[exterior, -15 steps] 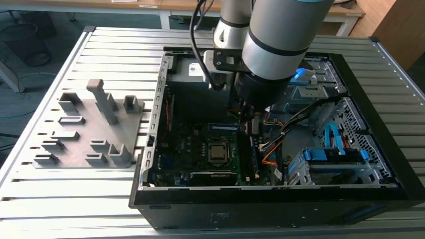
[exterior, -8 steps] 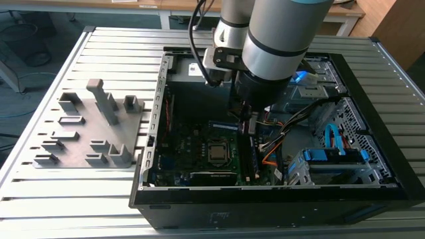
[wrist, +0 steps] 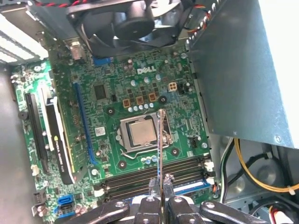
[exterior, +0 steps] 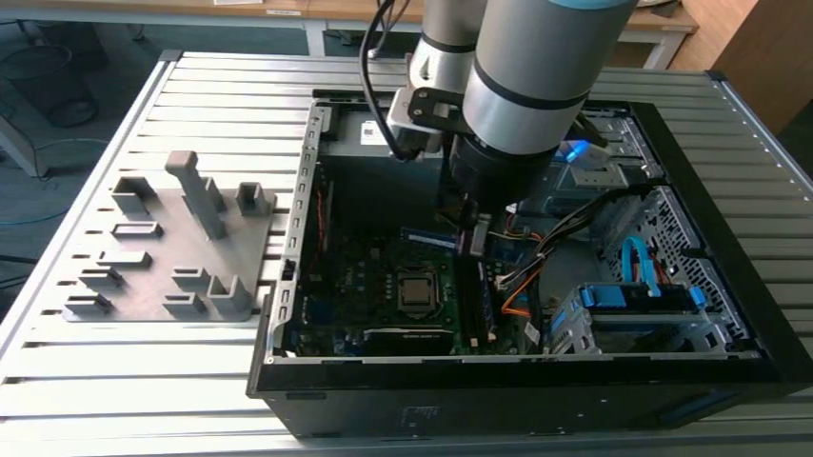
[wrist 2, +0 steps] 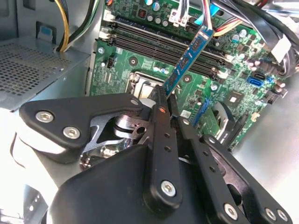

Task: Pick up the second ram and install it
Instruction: 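Insert the second ram into the second slot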

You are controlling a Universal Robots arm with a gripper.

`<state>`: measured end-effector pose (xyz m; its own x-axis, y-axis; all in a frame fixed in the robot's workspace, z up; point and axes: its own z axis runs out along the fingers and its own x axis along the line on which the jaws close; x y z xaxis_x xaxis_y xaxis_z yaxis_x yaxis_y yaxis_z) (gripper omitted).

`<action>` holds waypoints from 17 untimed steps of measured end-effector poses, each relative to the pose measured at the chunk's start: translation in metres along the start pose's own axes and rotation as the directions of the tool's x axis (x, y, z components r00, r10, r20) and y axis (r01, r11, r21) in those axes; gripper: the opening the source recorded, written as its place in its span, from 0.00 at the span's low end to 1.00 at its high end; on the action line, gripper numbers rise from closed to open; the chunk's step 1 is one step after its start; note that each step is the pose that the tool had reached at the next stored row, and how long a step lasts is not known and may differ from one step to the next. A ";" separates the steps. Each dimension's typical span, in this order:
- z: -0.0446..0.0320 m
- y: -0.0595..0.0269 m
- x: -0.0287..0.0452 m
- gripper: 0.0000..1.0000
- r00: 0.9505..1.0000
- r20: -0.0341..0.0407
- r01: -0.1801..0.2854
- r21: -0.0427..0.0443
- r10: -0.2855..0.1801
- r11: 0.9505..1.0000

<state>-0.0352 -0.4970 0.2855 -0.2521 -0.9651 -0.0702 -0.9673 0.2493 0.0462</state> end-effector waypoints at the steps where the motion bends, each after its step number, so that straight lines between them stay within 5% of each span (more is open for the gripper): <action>1: 0.0001 0.0000 0.0000 0.14 1.000 0.000 -0.006 0.000 0.006 1.000; 17: 0.0012 -0.0001 0.0001 0.14 0.996 0.004 -0.091 0.006 0.091 0.996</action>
<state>-0.0352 -0.4970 0.2844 -0.3390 -0.9382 -0.0697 -0.9406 0.3364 0.0460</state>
